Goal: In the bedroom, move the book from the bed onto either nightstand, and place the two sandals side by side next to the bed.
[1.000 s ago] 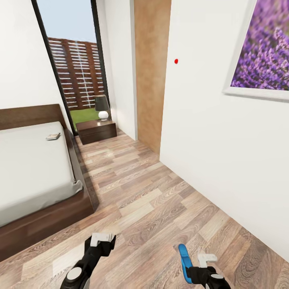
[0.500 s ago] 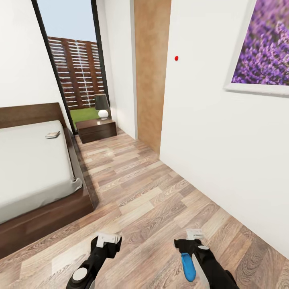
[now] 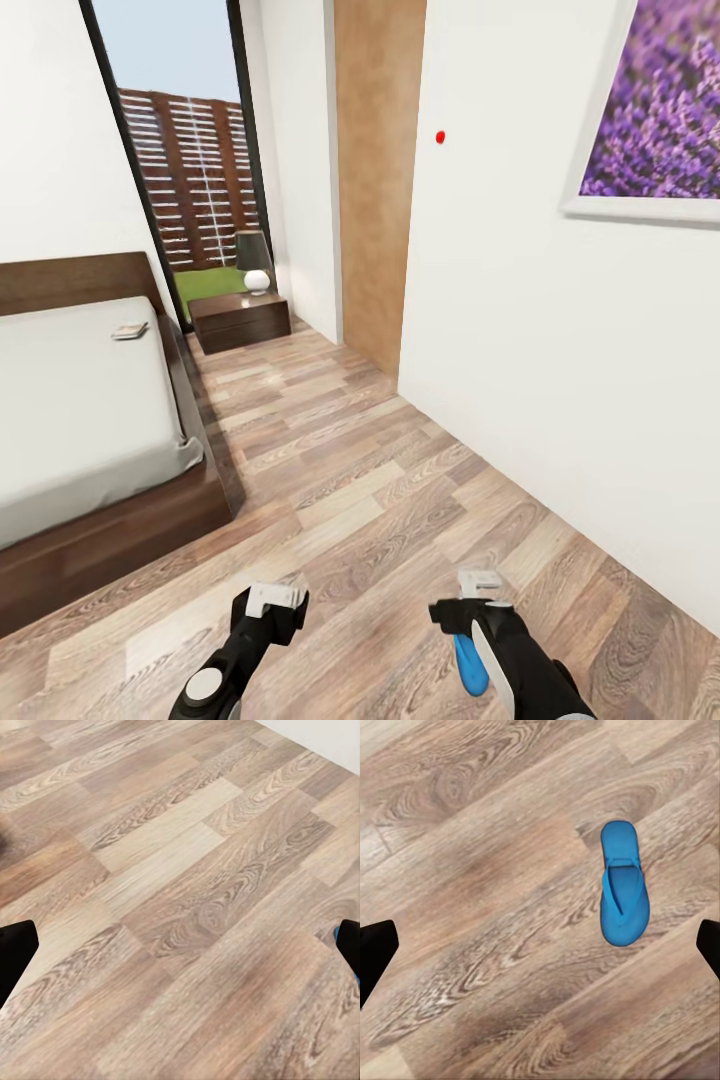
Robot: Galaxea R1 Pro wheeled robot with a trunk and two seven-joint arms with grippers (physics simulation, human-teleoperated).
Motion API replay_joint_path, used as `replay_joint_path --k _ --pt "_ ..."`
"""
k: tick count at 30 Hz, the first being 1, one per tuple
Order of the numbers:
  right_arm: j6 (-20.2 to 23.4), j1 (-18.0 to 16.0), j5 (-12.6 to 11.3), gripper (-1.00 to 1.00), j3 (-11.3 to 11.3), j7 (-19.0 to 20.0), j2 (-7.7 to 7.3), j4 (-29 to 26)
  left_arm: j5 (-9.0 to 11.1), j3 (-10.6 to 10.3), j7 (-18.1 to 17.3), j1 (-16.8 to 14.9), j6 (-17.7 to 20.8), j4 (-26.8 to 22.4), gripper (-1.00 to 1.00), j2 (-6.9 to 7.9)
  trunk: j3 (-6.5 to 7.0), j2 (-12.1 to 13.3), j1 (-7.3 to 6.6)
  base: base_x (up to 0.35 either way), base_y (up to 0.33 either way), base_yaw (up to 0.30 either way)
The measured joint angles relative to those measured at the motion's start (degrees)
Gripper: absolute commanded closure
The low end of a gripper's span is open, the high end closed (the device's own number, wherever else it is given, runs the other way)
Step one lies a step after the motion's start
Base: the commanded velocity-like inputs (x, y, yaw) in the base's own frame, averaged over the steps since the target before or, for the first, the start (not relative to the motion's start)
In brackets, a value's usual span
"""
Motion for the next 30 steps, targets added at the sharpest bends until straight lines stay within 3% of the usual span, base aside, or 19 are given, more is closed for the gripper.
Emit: replay_joint_path --k 9,15,21,25,30 --pt "0.07 -0.01 0.30 -1.00 -0.04 0.05 -0.07 0.17 0.19 0.53 0.08 0.00 -0.19 -0.58 -1.00 0.22 -1.62 -3.61 1.98 0.000 0.000 0.000" --pt "0.02 -0.01 0.29 -1.00 -0.05 0.03 -0.12 0.25 0.23 0.41 0.08 0.07 -0.12 -5.91 -1.00 0.27 -2.69 -6.02 3.29 0.000 0.000 0.000" --pt "0.03 -0.01 0.29 -1.00 -0.05 0.03 -0.14 0.34 0.23 0.50 0.13 0.09 -0.06 -9.56 -1.00 0.10 -2.70 -6.03 3.30 0.000 0.000 0.000" --pt "0.05 -0.01 0.29 -1.00 -0.05 0.03 -0.08 0.31 0.23 0.37 0.21 0.09 0.01 -12.43 -1.00 -0.09 -3.41 -7.62 4.17 0.000 0.000 0.000" --pt "0.03 -0.01 0.29 -1.00 -0.07 0.01 -0.06 0.34 0.16 0.31 0.27 0.09 0.02 -13.46 -1.00 -0.01 -4.31 -9.63 5.27 0.000 0.000 0.000"
